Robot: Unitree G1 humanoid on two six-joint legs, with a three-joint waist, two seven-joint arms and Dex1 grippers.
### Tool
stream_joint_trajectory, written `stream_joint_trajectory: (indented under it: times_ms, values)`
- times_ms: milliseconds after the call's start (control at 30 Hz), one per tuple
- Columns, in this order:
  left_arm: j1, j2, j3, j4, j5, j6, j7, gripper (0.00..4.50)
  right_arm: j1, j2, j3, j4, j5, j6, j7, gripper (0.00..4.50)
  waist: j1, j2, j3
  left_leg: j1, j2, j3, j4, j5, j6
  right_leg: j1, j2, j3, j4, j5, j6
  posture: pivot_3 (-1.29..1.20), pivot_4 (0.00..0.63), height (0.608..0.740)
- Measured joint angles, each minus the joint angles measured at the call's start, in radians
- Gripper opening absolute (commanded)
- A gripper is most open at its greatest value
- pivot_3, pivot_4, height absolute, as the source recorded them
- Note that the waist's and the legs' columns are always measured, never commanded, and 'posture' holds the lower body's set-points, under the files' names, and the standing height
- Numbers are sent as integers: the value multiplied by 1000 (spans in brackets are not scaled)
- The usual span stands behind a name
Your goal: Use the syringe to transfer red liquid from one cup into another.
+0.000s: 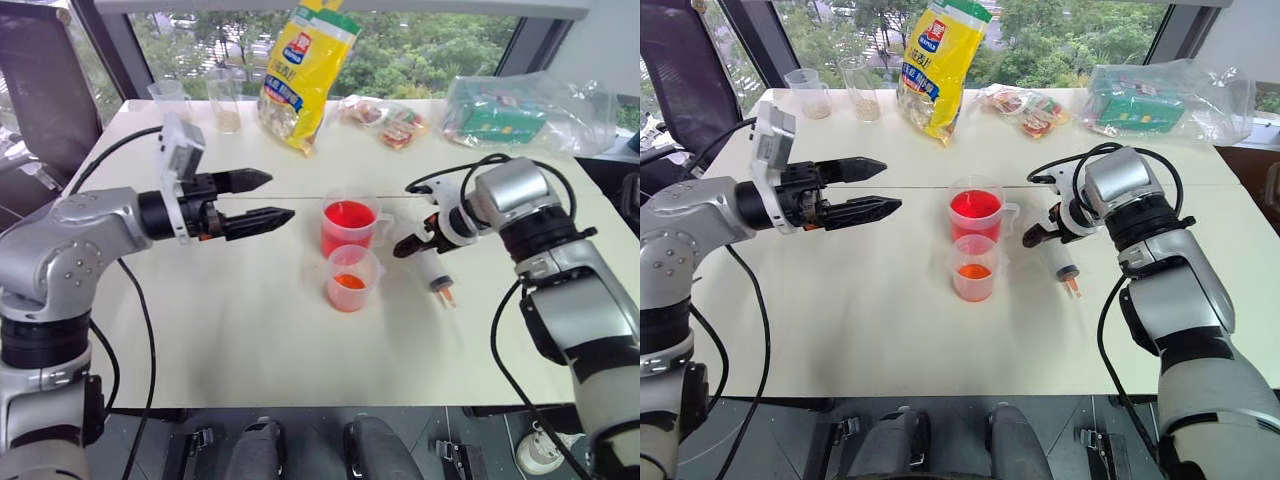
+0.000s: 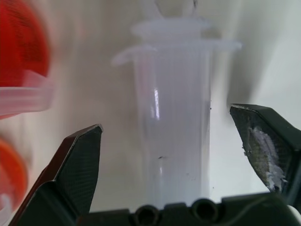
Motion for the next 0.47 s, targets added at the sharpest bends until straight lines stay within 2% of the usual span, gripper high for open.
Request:
stream_joint_trajectory:
  times_ms: [133,233,467]
  values:
    - [41,31,3,-8,-2,3,-7,4500,78,-168,-13,-288,20,-82,97,4445,4,0,0,-1,0,0,0,0,0,-1,0,0,-1,0,0,0,150,740]
    - [68,54,11,-14,-5,4,-10,4500,177,-270,-82,-479,58,-180,185,4445,4,0,0,-1,0,-1,0,0,0,0,0,0,-2,0,0,0,150,740]
    - [121,96,58,-45,-38,25,5,4500,433,-366,-321,-768,176,-395,336,4445,-1,0,0,0,0,0,0,0,0,0,1,0,1,0,0,0,150,740]
